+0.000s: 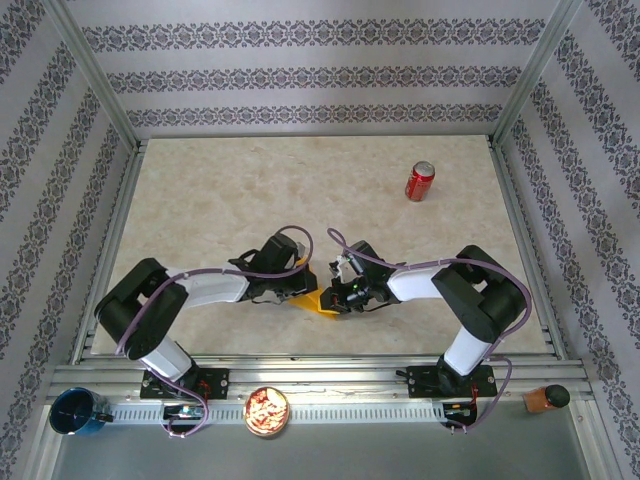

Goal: Fold a paper plane with a square sheet of paper (pick it up from the middle)
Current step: Fourth fold the wing at the center of the table.

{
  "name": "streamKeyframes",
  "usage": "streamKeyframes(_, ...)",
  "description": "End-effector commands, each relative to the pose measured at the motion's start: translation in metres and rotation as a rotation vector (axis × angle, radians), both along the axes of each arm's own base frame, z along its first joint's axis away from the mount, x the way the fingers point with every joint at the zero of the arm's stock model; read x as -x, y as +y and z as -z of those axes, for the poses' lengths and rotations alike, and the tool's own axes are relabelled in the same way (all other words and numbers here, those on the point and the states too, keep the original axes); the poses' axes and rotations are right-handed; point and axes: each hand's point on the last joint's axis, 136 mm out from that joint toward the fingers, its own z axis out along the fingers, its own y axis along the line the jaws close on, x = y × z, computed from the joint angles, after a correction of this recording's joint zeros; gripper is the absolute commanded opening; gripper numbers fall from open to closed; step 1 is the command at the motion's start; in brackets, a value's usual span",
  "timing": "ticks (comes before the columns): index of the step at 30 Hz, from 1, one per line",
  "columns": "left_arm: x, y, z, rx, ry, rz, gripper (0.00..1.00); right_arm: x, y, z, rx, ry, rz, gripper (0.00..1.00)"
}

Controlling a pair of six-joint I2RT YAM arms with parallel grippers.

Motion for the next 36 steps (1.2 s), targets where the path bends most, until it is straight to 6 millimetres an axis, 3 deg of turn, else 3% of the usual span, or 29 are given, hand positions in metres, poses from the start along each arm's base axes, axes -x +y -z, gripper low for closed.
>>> streamKeyframes(1,-0.005,-0.005,0.004,0.024,-0.01,-0.048,0.07,0.015,-0.027,0.029,0.135,0.086,0.05,0.02)
streamKeyframes(12,0.004,0.024,0.041,-0.132,0.006,-0.065,0.05,0.014,-0.027,0.026,0.131,0.08,0.059,0.03)
streamKeyframes(19,0.009,0.025,0.045,-0.126,0.015,-0.05,0.04,-0.005,-0.008,-0.014,0.012,0.011,0.078,0.05)
streamKeyframes(22,0.008,0.024,0.044,-0.129,0.011,-0.043,0.05,-0.011,-0.003,-0.019,-0.001,0.0,0.074,0.06)
streamKeyframes(27,0.006,0.022,0.041,-0.117,0.003,-0.04,0.04,-0.007,-0.002,-0.003,0.027,0.033,0.069,0.07)
streamKeyframes(31,0.002,0.023,0.04,-0.077,-0.006,-0.066,0.05,0.004,-0.02,0.023,0.124,0.063,0.082,0.01)
streamKeyframes(36,-0.006,0.033,0.038,-0.005,-0.023,-0.102,0.06,0.022,-0.037,0.04,0.198,0.087,0.067,0.0)
